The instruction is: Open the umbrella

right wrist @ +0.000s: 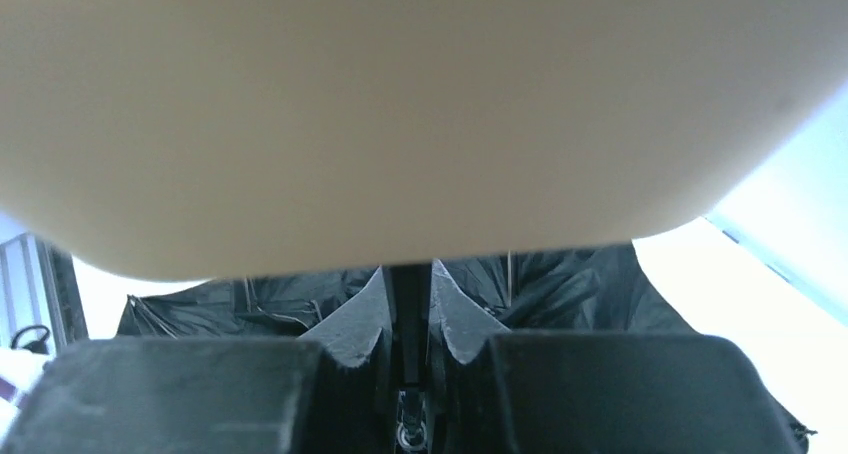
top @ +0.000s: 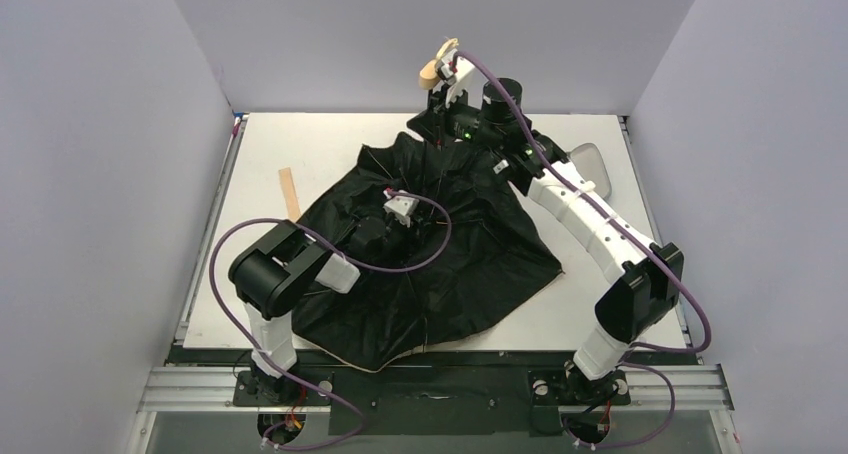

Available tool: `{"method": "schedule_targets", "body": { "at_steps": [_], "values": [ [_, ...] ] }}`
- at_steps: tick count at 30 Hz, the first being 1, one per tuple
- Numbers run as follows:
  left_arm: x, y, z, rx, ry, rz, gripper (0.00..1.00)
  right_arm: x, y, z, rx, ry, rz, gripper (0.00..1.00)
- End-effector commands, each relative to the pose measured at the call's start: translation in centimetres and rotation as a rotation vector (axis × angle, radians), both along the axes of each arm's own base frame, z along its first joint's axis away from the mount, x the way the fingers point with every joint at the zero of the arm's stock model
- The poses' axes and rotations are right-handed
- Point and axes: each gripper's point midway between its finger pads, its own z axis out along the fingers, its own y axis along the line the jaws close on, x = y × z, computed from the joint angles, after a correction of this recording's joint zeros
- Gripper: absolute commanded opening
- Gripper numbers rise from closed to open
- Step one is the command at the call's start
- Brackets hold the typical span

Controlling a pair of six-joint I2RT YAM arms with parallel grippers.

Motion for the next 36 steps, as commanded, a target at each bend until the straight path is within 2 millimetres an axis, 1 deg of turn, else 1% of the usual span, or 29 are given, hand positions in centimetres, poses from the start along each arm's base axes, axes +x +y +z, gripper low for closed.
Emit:
{"method": "schedule_targets", "body": {
  "at_steps": [1,2,3,4,5,6,8,10,11,13,14,15,16,17,18,19,20,21,22,25,26,27,28,29,32,33,34,35,36],
  "values": [
    [0.0,0.8,4.1,0.023,-0.096,-0.016,0.51,-2.2,-1.0,6.9,0.084,-0.280,0.025,0.00],
    [-0.4,0.5,5.0,0.018,-0.112,-0.048,0.53,-2.1,-1.1,5.2,0.053,-0.267,0.027,0.00],
    [-0.6,0.4,7.1,-0.004,-0.155,-0.062,0.55,-2.0,-1.1,4.5,0.031,-0.278,0.029,0.00],
    [-1.0,0.2,8.1,-0.014,-0.179,-0.084,0.56,-1.9,-1.1,3.4,0.013,-0.260,0.031,0.00],
    [-1.1,0.2,9.8,-0.042,-0.204,-0.088,0.56,-1.9,-1.1,3.0,0.005,-0.257,0.032,0.00],
    [-1.2,0.1,10.5,-0.050,-0.206,-0.090,0.57,-2.0,-1.1,2.8,0.002,-0.251,0.036,0.00],
    [-1.2,0.1,12.9,-0.085,-0.242,-0.083,0.57,-2.1,-1.0,2.9,0.005,-0.251,0.038,0.00],
    [-0.8,0.1,14.3,-0.099,-0.267,-0.068,0.55,-2.1,-1.1,3.0,0.000,-0.254,0.038,0.00],
    [-0.5,0.2,14.6,-0.095,-0.277,-0.060,0.51,-2.1,-1.1,3.2,-0.001,-0.258,0.040,0.00],
    [0.2,-0.1,14.8,-0.089,-0.293,-0.052,0.44,-2.1,-1.2,3.4,-0.004,-0.260,0.040,0.00],
    [0.6,-0.4,14.5,-0.085,-0.294,-0.053,0.43,-2.2,-1.1,3.4,-0.005,-0.259,0.042,0.00],
    [0.8,-0.6,14.5,-0.086,-0.303,-0.058,0.40,-2.2,-1.1,3.9,0.001,-0.266,0.045,0.00],
    [1.2,-1.0,13.8,-0.079,-0.295,-0.061,0.39,-2.3,-1.0,4.0,0.008,-0.262,0.046,0.00],
    [1.9,-1.4,12.6,-0.074,-0.275,-0.054,0.36,-2.3,-0.9,5.1,0.026,-0.272,0.048,0.00],
    [2.4,-1.3,12.1,-0.079,-0.256,-0.026,0.33,-2.3,-0.9,6.0,0.036,-0.286,0.047,0.00],
    [3.0,-1.3,11.1,-0.074,-0.232,-0.010,0.31,-2.3,-0.9,6.0,0.034,-0.277,0.047,0.00],
    [3.3,-1.2,10.3,-0.077,-0.201,0.003,0.27,-2.4,-0.9,6.6,0.040,-0.284,0.047,0.00],
    [3.6,-1.1,9.5,-0.072,-0.175,0.010,0.25,-2.4,-0.9,6.7,0.037,-0.280,0.047,0.00],
    [3.7,-0.9,8.6,-0.074,-0.136,0.026,0.21,-2.4,-1.0,7.4,0.044,-0.290,0.044,0.00],
    [3.0,-0.8,5.6,-0.064,-0.038,0.036,0.18,-2.7,-1.2,9.0,0.063,-0.307,0.041,0.00],
    [2.6,-0.7,4.8,-0.065,-0.008,0.038,0.18,-2.7,-1.3,10.0,0.076,-0.320,0.036,0.00],
    [2.2,-0.8,4.1,-0.060,0.009,0.035,0.18,-2.7,-1.3,10.4,0.085,-0.321,0.032,0.00],
    [1.9,-0.7,3.5,-0.056,0.025,0.039,0.18,-2.5,-1.4,11.5,0.097,-0.339,0.026,0.00],
    [1.5,-0.9,2.9,-0.049,0.037,0.036,0.17,-2.6,-1.4,12.1,0.120,-0.324,0.024,0.00],
    [1.3,-0.6,1.1,-0.037,0.087,0.063,0.16,-2.6,-1.6,14.9,0.184,-0.327,0.019,0.00],
    [1.2,-0.4,0.5,-0.029,0.105,0.069,0.15,-2.7,-1.6,15.3,0.195,-0.327,0.021,0.00],
    [1.2,-0.2,-0.1,-0.024,0.127,0.081,0.14,-2.9,-1.7,16.7,0.221,-0.340,0.022,0.00],
    [1.1,0.0,-0.9,-0.018,0.155,0.093,0.13,-3.1,-1.8,17.6,0.237,-0.351,0.023,0.00],
    [0.9,0.1,-1.3,-0.012,0.173,0.098,0.13,-3.0,-1.7,17.8,0.246,-0.342,0.026,0.00]
  ]
}}
